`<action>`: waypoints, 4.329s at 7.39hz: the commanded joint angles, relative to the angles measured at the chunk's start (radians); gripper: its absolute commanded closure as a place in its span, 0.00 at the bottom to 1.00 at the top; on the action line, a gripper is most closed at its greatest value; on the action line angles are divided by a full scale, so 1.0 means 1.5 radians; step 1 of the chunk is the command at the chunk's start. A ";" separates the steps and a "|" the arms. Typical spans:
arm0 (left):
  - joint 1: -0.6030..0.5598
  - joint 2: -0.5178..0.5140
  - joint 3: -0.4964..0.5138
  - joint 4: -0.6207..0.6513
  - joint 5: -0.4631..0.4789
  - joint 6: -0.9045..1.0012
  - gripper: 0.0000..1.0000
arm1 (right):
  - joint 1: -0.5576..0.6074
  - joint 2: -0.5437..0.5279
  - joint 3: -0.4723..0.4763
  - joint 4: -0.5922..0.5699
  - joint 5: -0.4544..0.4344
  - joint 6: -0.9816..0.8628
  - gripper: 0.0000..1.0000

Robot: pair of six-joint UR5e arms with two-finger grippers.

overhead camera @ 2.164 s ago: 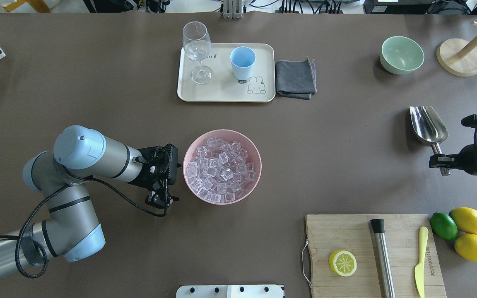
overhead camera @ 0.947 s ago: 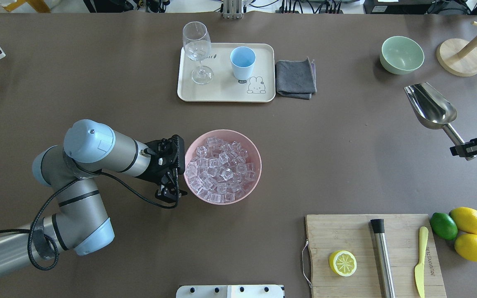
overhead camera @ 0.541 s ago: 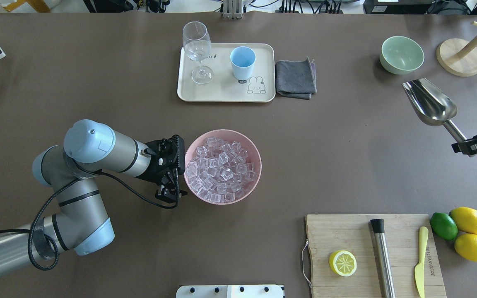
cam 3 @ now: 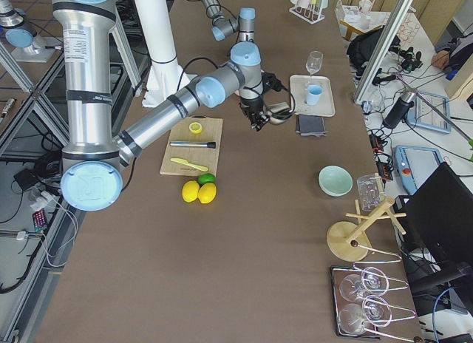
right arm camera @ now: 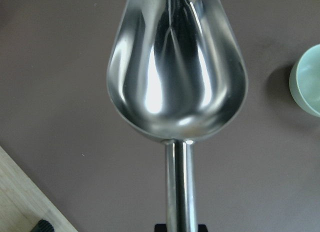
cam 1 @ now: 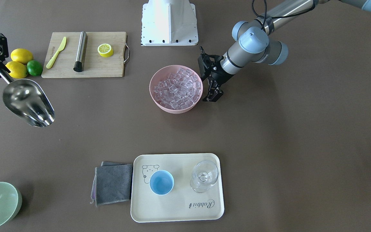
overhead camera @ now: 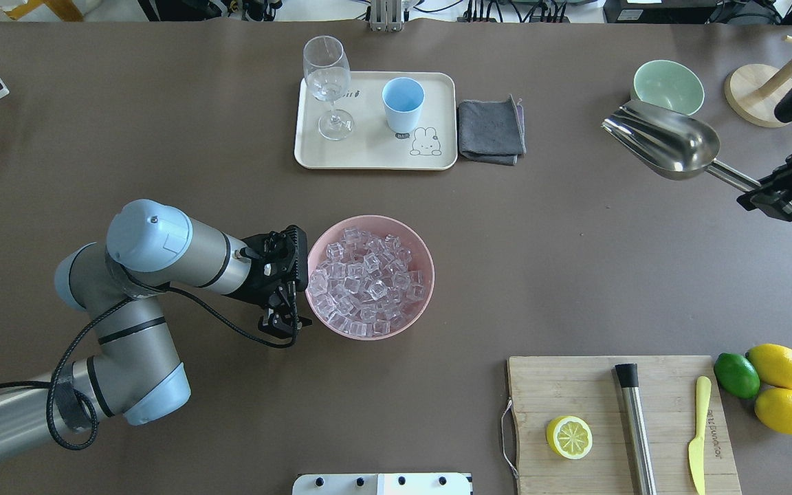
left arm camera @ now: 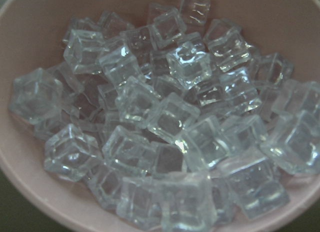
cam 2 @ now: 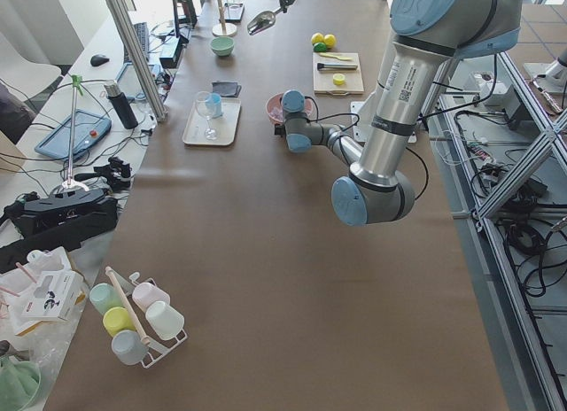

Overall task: Put ice in cup with scoop
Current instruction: 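Lift the scoop with the right gripper and swing it over the pink bowl, then lower the scoop into the ice cubes with the right gripper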

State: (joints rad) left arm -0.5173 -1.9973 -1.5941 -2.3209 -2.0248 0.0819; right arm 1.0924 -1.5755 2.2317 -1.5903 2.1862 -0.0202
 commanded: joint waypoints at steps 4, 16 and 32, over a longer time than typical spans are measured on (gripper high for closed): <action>0.001 0.001 0.000 -0.003 0.000 -0.001 0.01 | -0.204 0.323 0.021 -0.449 -0.224 -0.223 1.00; 0.001 0.000 0.000 -0.003 0.001 -0.001 0.01 | -0.407 0.745 -0.317 -0.815 -0.427 -0.295 1.00; 0.001 0.000 -0.001 -0.004 0.001 -0.001 0.01 | -0.440 0.692 -0.348 -0.611 -0.449 -0.280 1.00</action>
State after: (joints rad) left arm -0.5154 -1.9972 -1.5945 -2.3270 -2.0233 0.0798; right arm 0.4358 -0.4764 1.6279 -2.5553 1.5166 -0.4395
